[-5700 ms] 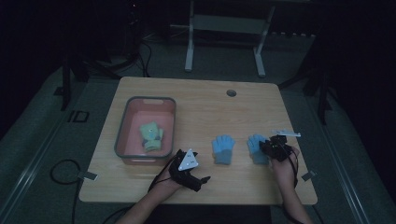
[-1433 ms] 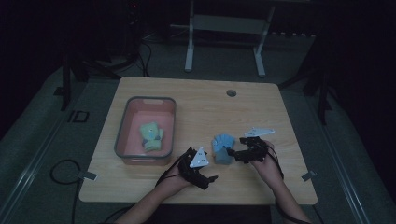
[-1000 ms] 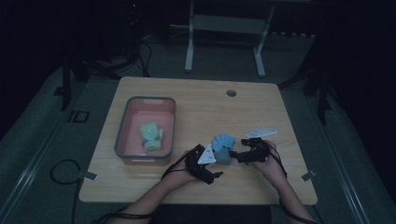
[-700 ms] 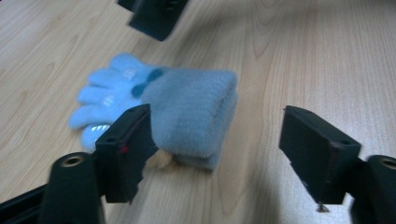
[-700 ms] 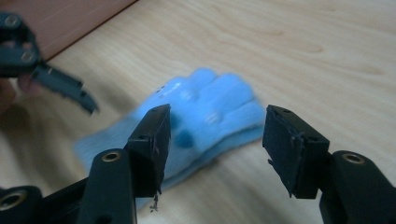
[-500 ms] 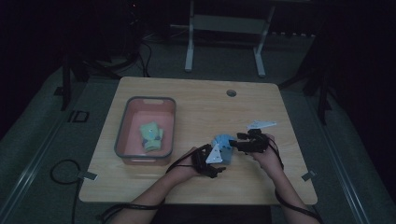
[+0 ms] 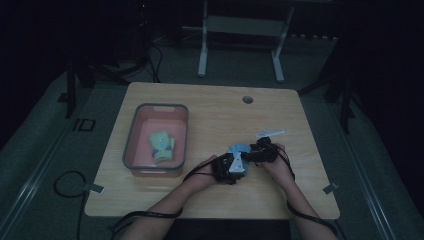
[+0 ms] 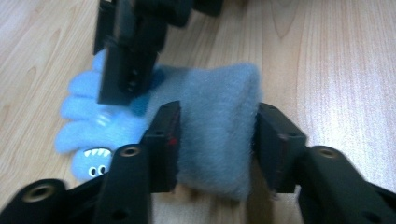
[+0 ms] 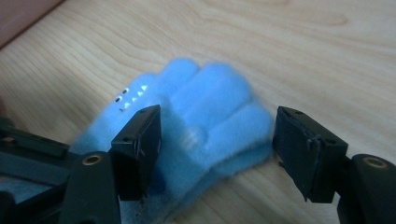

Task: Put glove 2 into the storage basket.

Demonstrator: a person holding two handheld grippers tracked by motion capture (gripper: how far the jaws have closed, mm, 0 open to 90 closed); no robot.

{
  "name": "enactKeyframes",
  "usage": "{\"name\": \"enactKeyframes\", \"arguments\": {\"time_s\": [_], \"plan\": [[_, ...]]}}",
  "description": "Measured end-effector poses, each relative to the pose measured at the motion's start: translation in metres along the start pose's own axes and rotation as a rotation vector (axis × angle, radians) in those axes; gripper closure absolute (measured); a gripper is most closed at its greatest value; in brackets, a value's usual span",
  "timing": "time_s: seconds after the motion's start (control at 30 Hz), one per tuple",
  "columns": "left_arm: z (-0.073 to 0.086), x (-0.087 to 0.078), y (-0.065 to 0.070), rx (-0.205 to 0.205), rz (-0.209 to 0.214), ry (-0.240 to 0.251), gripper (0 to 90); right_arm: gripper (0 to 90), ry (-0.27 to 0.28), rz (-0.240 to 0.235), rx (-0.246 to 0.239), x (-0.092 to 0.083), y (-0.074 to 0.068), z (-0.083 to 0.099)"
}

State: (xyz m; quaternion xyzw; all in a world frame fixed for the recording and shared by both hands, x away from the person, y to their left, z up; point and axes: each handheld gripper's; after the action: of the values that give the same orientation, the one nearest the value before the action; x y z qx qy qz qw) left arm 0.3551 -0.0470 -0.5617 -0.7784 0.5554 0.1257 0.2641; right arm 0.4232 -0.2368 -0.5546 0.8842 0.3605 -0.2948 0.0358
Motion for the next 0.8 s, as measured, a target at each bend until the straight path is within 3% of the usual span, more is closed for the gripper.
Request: {"name": "enactKeyframes", "arguments": {"time_s": [0.2,0.3,0.33,0.43,0.7,0.8], "plan": [[-0.001,0.000,-0.001,0.004,-0.006,-0.007,68.7,37.6,-0.004,0.011,-0.035,0.002,-0.006,0.001],[-0.001,0.000,-0.002,0.000,-0.005,-0.009,71.6,47.2,-0.010,-0.009,-0.035,0.003,-0.009,0.000],[-0.002,0.000,-0.002,-0.002,-0.004,-0.010,72.3,55.9,-0.014,-0.021,-0.035,0.003,-0.009,-0.001],[-0.003,0.000,-0.003,-0.010,0.002,-0.016,73.6,70.9,-0.039,-0.058,-0.009,0.005,-0.012,-0.003],[-0.008,-0.009,-0.006,-0.029,0.007,-0.026,75.5,76.7,-0.036,-0.065,0.012,0.002,-0.015,-0.009],[-0.014,-0.014,-0.006,-0.015,-0.001,-0.035,75.6,76.9,-0.027,-0.082,0.021,0.000,-0.017,-0.013]]}}
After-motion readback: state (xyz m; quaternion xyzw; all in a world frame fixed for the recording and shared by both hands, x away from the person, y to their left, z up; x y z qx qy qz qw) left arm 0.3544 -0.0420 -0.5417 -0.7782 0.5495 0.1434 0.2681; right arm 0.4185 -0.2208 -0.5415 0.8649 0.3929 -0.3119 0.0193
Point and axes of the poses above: each handheld gripper's, and its own axes: x roughly forward along the jaws, z roughly out of its underside, y roughly to its right, and after that the axes turned 13 degrees about y, right-handed
